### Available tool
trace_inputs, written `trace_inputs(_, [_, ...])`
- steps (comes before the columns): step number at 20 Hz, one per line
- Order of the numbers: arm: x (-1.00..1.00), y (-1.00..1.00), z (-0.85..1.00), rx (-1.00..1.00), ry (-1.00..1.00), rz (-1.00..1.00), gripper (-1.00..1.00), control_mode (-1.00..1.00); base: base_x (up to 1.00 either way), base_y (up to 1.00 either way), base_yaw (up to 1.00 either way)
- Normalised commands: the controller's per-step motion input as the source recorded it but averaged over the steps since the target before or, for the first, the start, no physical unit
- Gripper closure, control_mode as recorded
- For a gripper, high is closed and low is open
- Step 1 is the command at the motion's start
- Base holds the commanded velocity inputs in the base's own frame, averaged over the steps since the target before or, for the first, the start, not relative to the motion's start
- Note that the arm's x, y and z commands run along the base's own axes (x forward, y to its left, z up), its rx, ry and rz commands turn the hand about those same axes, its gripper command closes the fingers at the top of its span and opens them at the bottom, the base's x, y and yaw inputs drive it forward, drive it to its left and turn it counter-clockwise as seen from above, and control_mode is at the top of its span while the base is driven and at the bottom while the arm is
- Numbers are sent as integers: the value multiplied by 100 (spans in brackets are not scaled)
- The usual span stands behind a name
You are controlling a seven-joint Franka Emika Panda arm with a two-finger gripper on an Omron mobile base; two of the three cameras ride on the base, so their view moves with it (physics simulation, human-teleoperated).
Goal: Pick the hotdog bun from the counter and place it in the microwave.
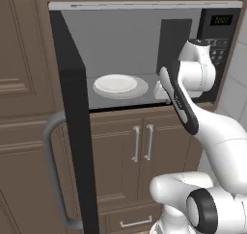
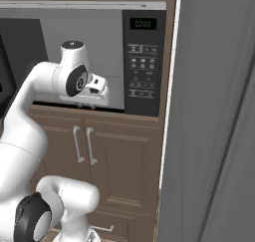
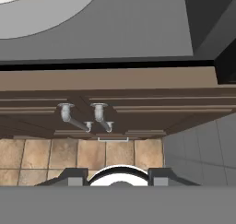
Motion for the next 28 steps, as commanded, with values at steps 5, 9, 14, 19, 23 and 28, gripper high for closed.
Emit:
trace_inputs(5, [0, 0, 0, 0, 0, 0, -100, 100, -22, 0, 0])
trace_inputs(9, [0, 0, 0, 0, 0, 0, -100, 100, -96, -8, 0])
trace_inputs(14, [0, 0, 0, 0, 0, 0, -100, 100, -100, -15, 1])
trace_inputs(19, [0, 0, 0, 0, 0, 0, -100, 100, -92, -14, 13])
trace_inputs(23, [0, 0, 0, 0, 0, 0, -100, 100, -77, -3, 20])
trace_inputs(28, [0, 0, 0, 0, 0, 0, -100, 100, -51, 47, 5])
